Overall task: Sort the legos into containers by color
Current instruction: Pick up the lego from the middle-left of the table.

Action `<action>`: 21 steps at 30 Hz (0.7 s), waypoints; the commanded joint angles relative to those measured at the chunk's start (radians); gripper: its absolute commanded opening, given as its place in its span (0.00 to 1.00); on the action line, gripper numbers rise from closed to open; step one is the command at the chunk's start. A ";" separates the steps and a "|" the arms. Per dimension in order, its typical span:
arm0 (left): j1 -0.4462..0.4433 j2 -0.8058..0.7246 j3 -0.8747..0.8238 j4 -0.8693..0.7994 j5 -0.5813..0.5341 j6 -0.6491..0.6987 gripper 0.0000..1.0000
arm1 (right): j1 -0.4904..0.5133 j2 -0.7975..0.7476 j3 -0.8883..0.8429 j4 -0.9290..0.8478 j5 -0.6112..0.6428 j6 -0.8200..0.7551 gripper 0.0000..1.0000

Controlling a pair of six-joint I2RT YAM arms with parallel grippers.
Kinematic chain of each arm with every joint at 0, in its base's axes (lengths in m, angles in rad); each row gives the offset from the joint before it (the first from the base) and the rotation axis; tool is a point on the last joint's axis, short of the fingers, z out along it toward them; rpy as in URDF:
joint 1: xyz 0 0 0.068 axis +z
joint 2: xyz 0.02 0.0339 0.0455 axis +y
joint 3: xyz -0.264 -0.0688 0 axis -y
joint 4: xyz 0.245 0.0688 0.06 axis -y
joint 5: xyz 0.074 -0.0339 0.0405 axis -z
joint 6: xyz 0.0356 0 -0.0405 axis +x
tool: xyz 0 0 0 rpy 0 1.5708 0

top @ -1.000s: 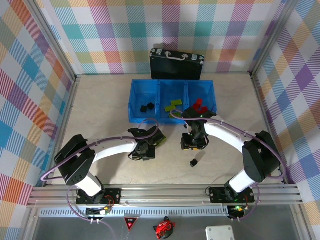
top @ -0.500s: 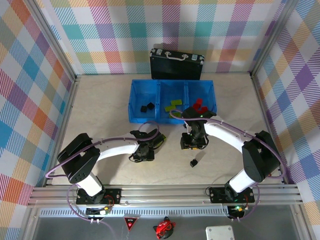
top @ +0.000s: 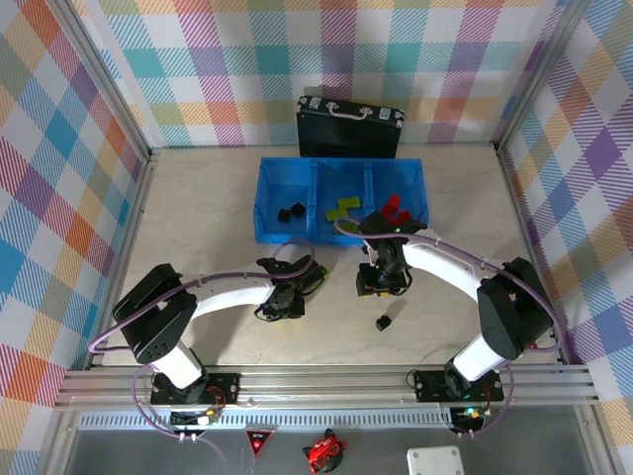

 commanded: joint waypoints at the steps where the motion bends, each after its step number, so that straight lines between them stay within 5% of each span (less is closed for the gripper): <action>1: -0.011 -0.047 0.024 -0.061 -0.029 0.004 0.35 | 0.007 0.012 0.015 -0.018 -0.013 -0.011 0.43; 11: 0.004 -0.060 0.112 -0.147 -0.065 0.071 0.35 | 0.007 -0.003 0.015 -0.041 0.021 0.014 0.43; 21: 0.122 -0.055 0.216 -0.180 -0.020 0.220 0.35 | 0.009 -0.047 -0.001 -0.066 0.058 0.069 0.43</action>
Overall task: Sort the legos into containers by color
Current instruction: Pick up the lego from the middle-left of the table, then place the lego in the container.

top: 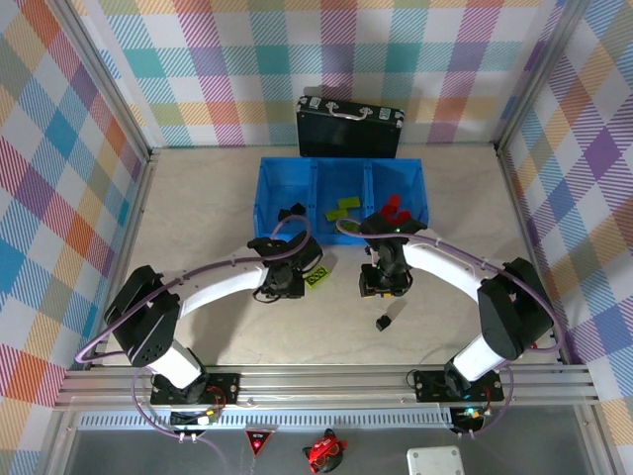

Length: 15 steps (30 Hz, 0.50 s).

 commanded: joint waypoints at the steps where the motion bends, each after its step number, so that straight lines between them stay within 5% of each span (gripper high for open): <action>1: 0.048 -0.018 0.045 -0.047 0.022 0.090 0.35 | 0.008 -0.048 -0.006 -0.039 0.022 0.041 0.43; 15: 0.261 0.075 0.266 -0.049 0.074 0.290 0.22 | 0.008 -0.114 0.013 -0.106 0.066 0.063 0.43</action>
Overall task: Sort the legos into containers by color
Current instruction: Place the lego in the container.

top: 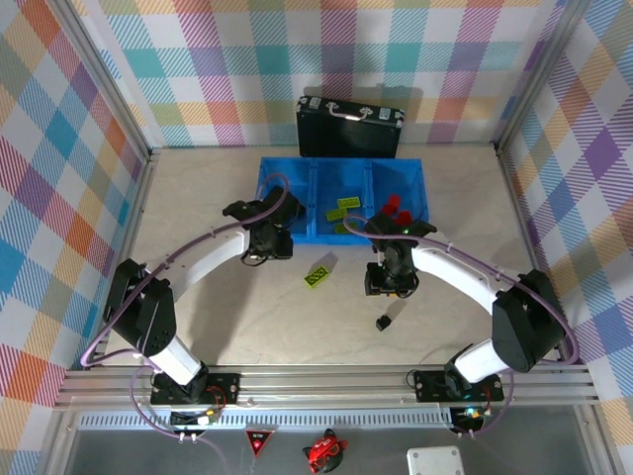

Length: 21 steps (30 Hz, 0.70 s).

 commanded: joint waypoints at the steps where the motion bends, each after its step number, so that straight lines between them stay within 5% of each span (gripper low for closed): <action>1: 0.038 0.038 0.070 -0.029 0.015 0.079 0.22 | 0.006 -0.037 0.016 -0.053 0.023 0.015 0.43; 9: 0.102 0.148 0.219 -0.018 0.026 0.132 0.17 | 0.006 -0.053 0.015 -0.061 0.028 0.018 0.43; 14: 0.118 0.239 0.323 -0.019 0.032 0.152 0.30 | 0.006 -0.061 0.023 -0.071 0.040 0.014 0.43; 21: 0.122 0.368 0.432 -0.002 0.053 0.180 0.32 | 0.005 -0.072 0.037 -0.100 0.058 0.010 0.43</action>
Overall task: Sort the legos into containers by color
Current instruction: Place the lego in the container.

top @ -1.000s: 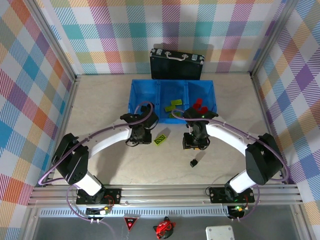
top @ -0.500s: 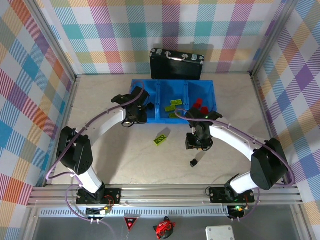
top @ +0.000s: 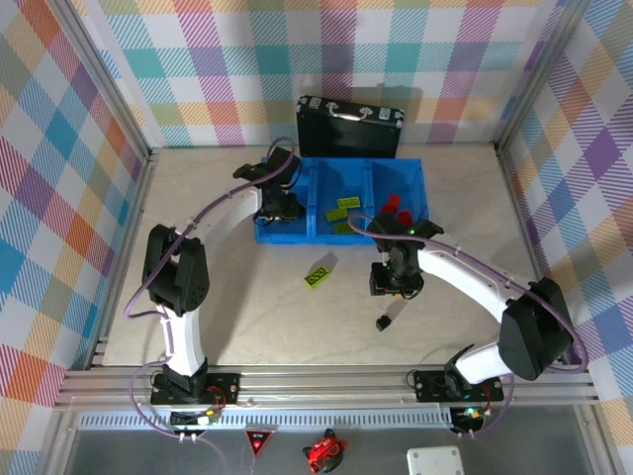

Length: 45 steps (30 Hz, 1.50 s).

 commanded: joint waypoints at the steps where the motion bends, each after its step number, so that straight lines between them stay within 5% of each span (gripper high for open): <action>1: 0.012 0.055 0.058 -0.005 0.019 0.031 0.32 | 0.006 -0.027 0.027 -0.051 0.023 0.008 0.43; 21: 0.054 0.217 0.118 0.001 0.103 0.042 0.41 | 0.006 -0.032 0.041 -0.061 0.019 0.011 0.43; 45: 0.056 -0.014 0.019 -0.024 0.109 0.056 0.45 | 0.085 -0.060 -0.089 -0.027 -0.011 0.071 0.47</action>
